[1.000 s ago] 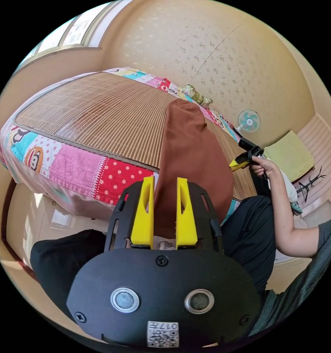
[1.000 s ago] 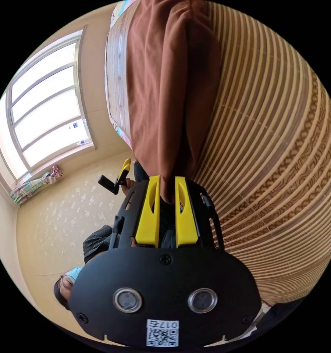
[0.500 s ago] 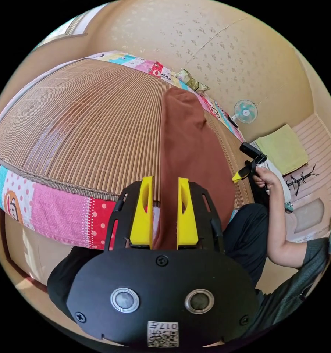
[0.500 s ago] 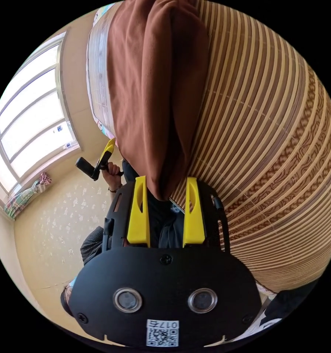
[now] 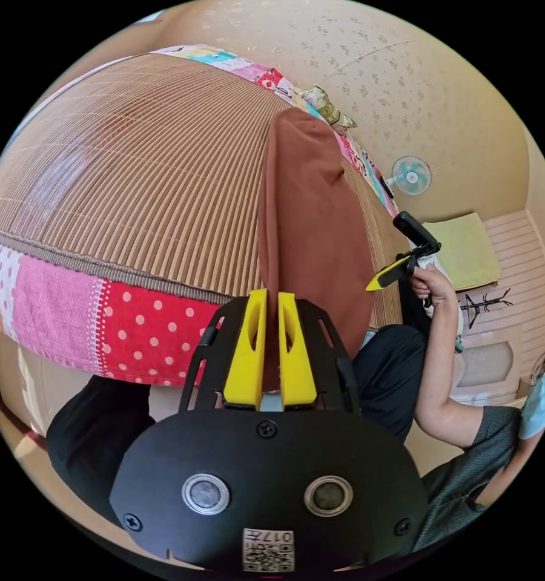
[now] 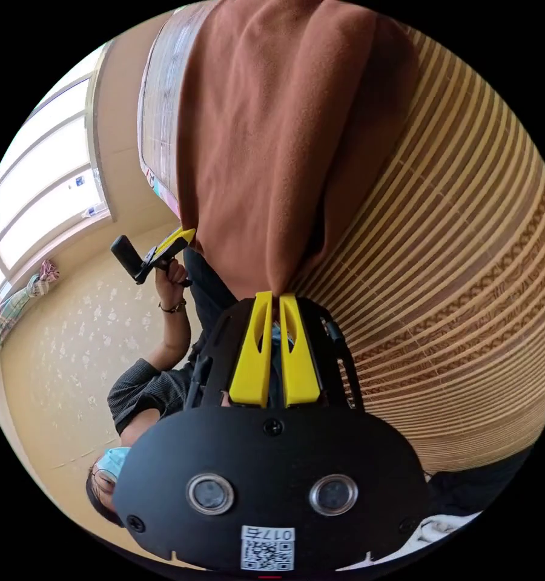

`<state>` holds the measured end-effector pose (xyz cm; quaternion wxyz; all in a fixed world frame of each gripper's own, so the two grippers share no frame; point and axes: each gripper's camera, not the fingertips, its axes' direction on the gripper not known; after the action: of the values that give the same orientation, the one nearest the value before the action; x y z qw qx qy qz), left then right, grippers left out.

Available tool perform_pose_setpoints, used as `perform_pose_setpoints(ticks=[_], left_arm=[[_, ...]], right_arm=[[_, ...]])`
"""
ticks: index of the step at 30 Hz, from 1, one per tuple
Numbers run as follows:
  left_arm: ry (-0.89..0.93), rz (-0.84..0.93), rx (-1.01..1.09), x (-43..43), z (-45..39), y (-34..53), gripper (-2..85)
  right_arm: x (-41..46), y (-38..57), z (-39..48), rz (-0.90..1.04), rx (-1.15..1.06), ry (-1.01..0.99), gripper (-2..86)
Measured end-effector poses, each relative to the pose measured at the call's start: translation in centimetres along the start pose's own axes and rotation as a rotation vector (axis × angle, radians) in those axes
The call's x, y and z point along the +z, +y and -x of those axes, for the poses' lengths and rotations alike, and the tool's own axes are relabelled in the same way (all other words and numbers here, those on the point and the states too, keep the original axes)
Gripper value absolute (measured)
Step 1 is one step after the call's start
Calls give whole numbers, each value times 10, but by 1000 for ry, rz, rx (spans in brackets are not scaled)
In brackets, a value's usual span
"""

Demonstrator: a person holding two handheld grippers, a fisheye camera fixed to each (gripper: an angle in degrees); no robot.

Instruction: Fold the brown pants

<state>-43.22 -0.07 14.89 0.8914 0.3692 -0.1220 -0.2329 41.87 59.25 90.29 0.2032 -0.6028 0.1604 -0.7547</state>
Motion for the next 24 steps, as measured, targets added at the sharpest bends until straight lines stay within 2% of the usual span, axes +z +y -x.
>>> perform_pose_setpoints(ticks=[3,8,12,15,24], left_arm=[[12,24,40,4,-19,-2,40],[12,36,55,-2,-14,-19,70],[46,-20,32,-11,3,-33,102],[49,-15,29,-10,8,-40,109],[108,3,35,-15,12,-38,74]], right_arm=[[-17,21,-11,-97,48,-7,23],[-4,26,-44,-77,75,-182,46],[11,25,-44,-43,94,-149,113],[21,23,-38,-37,62,-134,129],[40,55,-59,-108,65,-165,119]])
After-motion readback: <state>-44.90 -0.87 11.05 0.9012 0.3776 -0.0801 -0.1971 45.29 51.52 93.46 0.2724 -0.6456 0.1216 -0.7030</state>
